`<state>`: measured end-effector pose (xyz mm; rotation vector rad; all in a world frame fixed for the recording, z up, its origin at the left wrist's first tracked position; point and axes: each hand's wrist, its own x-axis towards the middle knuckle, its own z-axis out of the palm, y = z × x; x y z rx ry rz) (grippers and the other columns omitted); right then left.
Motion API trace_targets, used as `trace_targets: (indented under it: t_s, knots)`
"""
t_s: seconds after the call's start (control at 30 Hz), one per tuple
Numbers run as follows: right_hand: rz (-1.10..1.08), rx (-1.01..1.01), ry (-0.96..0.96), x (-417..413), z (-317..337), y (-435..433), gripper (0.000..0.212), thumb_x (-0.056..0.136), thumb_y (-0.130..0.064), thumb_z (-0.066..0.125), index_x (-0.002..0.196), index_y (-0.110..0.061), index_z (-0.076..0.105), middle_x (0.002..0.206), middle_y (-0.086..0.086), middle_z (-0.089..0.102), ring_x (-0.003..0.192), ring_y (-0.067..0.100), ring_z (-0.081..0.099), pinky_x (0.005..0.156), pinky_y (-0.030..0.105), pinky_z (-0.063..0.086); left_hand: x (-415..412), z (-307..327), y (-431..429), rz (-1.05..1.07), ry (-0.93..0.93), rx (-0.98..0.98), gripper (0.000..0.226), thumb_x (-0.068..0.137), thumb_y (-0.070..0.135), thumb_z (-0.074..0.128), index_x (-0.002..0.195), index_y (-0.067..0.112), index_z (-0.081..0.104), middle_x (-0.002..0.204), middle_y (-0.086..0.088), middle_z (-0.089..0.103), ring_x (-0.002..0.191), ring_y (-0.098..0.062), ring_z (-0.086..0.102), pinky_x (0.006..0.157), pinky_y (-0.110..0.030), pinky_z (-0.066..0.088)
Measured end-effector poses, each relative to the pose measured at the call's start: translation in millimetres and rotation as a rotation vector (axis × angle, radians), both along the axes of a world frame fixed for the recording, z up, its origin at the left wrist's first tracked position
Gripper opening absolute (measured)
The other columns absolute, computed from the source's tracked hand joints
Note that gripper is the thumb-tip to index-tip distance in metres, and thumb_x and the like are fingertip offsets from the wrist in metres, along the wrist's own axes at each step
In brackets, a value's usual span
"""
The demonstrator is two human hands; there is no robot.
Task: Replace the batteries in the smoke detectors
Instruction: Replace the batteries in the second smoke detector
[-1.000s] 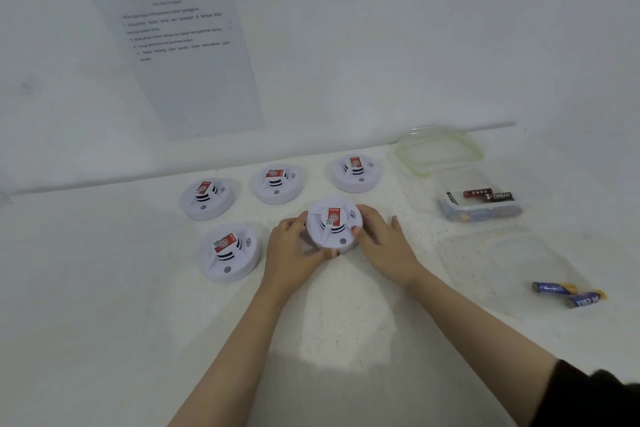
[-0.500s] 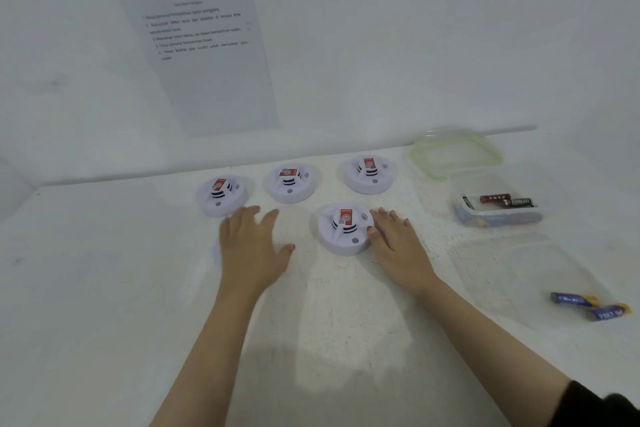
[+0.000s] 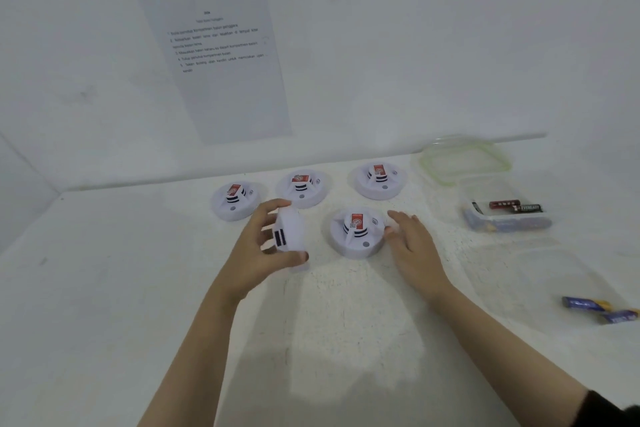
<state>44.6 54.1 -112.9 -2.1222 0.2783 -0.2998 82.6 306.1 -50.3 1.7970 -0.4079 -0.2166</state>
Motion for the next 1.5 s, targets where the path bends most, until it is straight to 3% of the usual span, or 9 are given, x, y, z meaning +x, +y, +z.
trace_targets:
  t_s: [0.17, 0.3, 0.4, 0.67, 0.77, 0.93, 1.1, 1.33, 1.5]
  knots:
    - [-0.099, 0.031, -0.205, -21, 13, 16, 0.035, 0.098, -0.026, 0.044, 0.133, -0.023, 0.047, 0.138, -0.007, 0.046, 0.130, 0.012, 0.036, 0.106, 0.024, 0.025, -19, 0, -18, -0.093, 0.060, -0.210, 0.077, 0.052, 0.028, 0.085, 0.117, 0.028, 0.043, 0.113, 0.002, 0.069, 0.107, -0.018, 0.065, 0.079, -0.031, 0.056]
    - [0.132, 0.553, -0.183, -37, 40, 29, 0.031, 0.097, -0.021, 0.049, 0.124, -0.036, 0.051, 0.119, -0.006, 0.062, 0.106, 0.013, 0.060, 0.092, 0.033, 0.050, -30, -5, -31, -0.136, 0.143, -0.249, 0.091, 0.048, 0.047, 0.091, 0.116, 0.023, 0.036, 0.120, 0.001, 0.067, 0.111, -0.018, 0.063, 0.077, -0.027, 0.054]
    - [0.389, 0.864, -0.035, -44, 49, 31, 0.051, 0.085, -0.025, 0.060, 0.133, -0.036, 0.045, 0.125, -0.005, 0.061, 0.110, 0.019, 0.062, 0.087, 0.042, 0.054, -36, -8, -36, -0.173, 0.132, -0.237, 0.084, 0.054, 0.046, 0.089, 0.119, 0.028, 0.039, 0.128, -0.002, 0.062, 0.118, -0.023, 0.058, 0.081, -0.030, 0.054]
    - [0.409, 0.662, -0.027, -48, 39, 29, 0.064, 0.068, -0.018, 0.078, 0.122, -0.043, 0.056, 0.134, -0.016, 0.048, 0.120, 0.014, 0.051, 0.081, 0.032, 0.055, -43, -19, -29, -0.163, -0.002, -0.065, 0.077, 0.071, 0.034, 0.074, 0.140, 0.034, 0.040, 0.142, 0.019, 0.049, 0.134, 0.000, 0.040, 0.111, -0.019, 0.034]
    - [0.381, 0.649, -0.015, -51, 37, 32, 0.062, 0.062, -0.016, 0.080, 0.114, -0.044, 0.061, 0.127, -0.014, 0.053, 0.113, 0.011, 0.056, 0.080, 0.028, 0.055, -52, -25, -30, -0.151, -0.026, 0.034, 0.089, 0.065, 0.026, 0.081, 0.139, 0.041, 0.034, 0.140, 0.028, 0.046, 0.132, 0.008, 0.039, 0.100, -0.010, 0.039]
    - [0.434, 0.571, 0.009, -53, 37, 36, 0.060, 0.062, -0.012, 0.080, 0.114, -0.035, 0.061, 0.117, -0.018, 0.059, 0.108, 0.006, 0.059, 0.083, 0.026, 0.054, -62, -36, -37, -0.031, -0.095, 0.114, 0.114, 0.047, 0.034, 0.095, 0.142, 0.040, 0.032, 0.136, 0.027, 0.047, 0.127, 0.008, 0.042, 0.101, -0.020, 0.042]
    - [0.497, 0.586, 0.064, -55, 45, 37, 0.058, 0.069, 0.001, 0.079, 0.114, -0.030, 0.062, 0.112, -0.014, 0.063, 0.103, 0.006, 0.062, 0.073, 0.031, 0.056, -66, -27, -33, 0.026, -0.171, 0.107, 0.093, 0.047, 0.014, 0.095, 0.123, 0.044, 0.051, 0.113, 0.029, 0.062, 0.108, 0.006, 0.057, 0.081, -0.014, 0.051]
    - [0.550, 0.579, 0.139, -56, 56, 34, 0.060, 0.069, 0.004, 0.078, 0.111, -0.036, 0.063, 0.114, -0.010, 0.063, 0.102, 0.010, 0.064, 0.072, 0.039, 0.059, -71, -17, -26, 0.001, -0.181, 0.103, 0.090, 0.047, 0.009, 0.094, 0.125, 0.036, 0.056, 0.111, 0.022, 0.065, 0.105, 0.000, 0.061, 0.077, -0.025, 0.058]
    - [0.593, 0.511, 0.202, -54, 59, 29, 0.063, 0.068, 0.001, 0.079, 0.119, -0.032, 0.060, 0.125, -0.001, 0.057, 0.108, 0.020, 0.061, 0.074, 0.044, 0.058, -72, -14, -26, -0.030, -0.195, 0.122, 0.089, 0.047, 0.008, 0.094, 0.121, 0.039, 0.057, 0.107, 0.021, 0.066, 0.102, -0.001, 0.061, 0.070, -0.017, 0.054]
